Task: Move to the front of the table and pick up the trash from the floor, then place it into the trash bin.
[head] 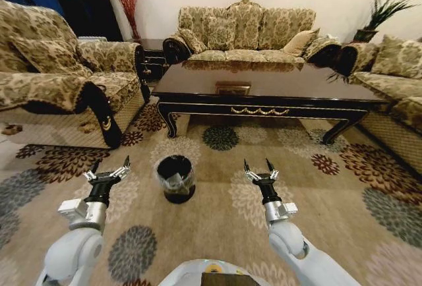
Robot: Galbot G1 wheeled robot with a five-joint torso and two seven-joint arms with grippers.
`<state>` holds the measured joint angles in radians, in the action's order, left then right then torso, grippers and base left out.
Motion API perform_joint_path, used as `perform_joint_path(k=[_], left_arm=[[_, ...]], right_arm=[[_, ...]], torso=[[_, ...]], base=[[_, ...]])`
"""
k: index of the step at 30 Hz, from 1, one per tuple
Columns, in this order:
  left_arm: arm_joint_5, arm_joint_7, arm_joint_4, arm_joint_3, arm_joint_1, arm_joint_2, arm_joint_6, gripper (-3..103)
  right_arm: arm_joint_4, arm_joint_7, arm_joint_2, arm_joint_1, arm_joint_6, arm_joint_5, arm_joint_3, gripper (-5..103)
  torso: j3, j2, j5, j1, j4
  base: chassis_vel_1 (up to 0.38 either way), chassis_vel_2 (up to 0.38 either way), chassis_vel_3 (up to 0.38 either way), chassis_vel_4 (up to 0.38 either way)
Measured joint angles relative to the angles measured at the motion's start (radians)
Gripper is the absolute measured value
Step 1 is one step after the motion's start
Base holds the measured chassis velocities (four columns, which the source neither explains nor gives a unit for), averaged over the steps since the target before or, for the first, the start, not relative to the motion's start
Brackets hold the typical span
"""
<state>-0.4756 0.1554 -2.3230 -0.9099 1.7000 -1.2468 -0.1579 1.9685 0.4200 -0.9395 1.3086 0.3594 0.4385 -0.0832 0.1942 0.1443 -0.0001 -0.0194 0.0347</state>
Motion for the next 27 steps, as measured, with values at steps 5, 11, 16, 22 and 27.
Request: perform_joint_path(k=[5,11,16,22,27], left_arm=[[0.002,0.001,-0.002,0.003,0.003,0.003,-0.001,100],[0.003,0.002,-0.006,0.003,0.010,0.012,0.000,100],[0.009,0.002,-0.010,0.013,0.013,0.012,0.000,100],[0.016,0.002,-0.015,0.018,0.017,0.011,0.002,100],[0.018,0.002,-0.022,0.018,0.025,0.010,0.003,100]], right_arm=[[0.000,-0.001,-0.004,0.010,0.000,-0.010,-0.002,100],[0.018,-0.001,-0.004,0.040,0.001,-0.015,-0.030,100],[0.032,-0.002,-0.002,0.063,0.003,-0.021,-0.049,100],[0.040,-0.003,-0.002,0.075,0.007,-0.025,-0.064,100],[0.041,-0.003,-0.003,0.078,0.008,-0.028,-0.067,100]], torso=[[0.000,0.000,0.0000,0.000,0.0000],[0.000,0.000,0.0002,0.000,-0.0001],[0.000,0.000,-0.0001,0.000,-0.0002],[0.000,0.000,-0.0001,0.000,-0.0002],[0.000,0.000,0.0000,0.000,-0.0001]], base=[[0.347,-0.380,-0.345,0.395],[0.364,-0.369,-0.368,0.375],[0.343,-0.354,-0.358,0.347],[0.339,-0.347,-0.358,0.352],[0.350,-0.373,-0.370,0.366]])
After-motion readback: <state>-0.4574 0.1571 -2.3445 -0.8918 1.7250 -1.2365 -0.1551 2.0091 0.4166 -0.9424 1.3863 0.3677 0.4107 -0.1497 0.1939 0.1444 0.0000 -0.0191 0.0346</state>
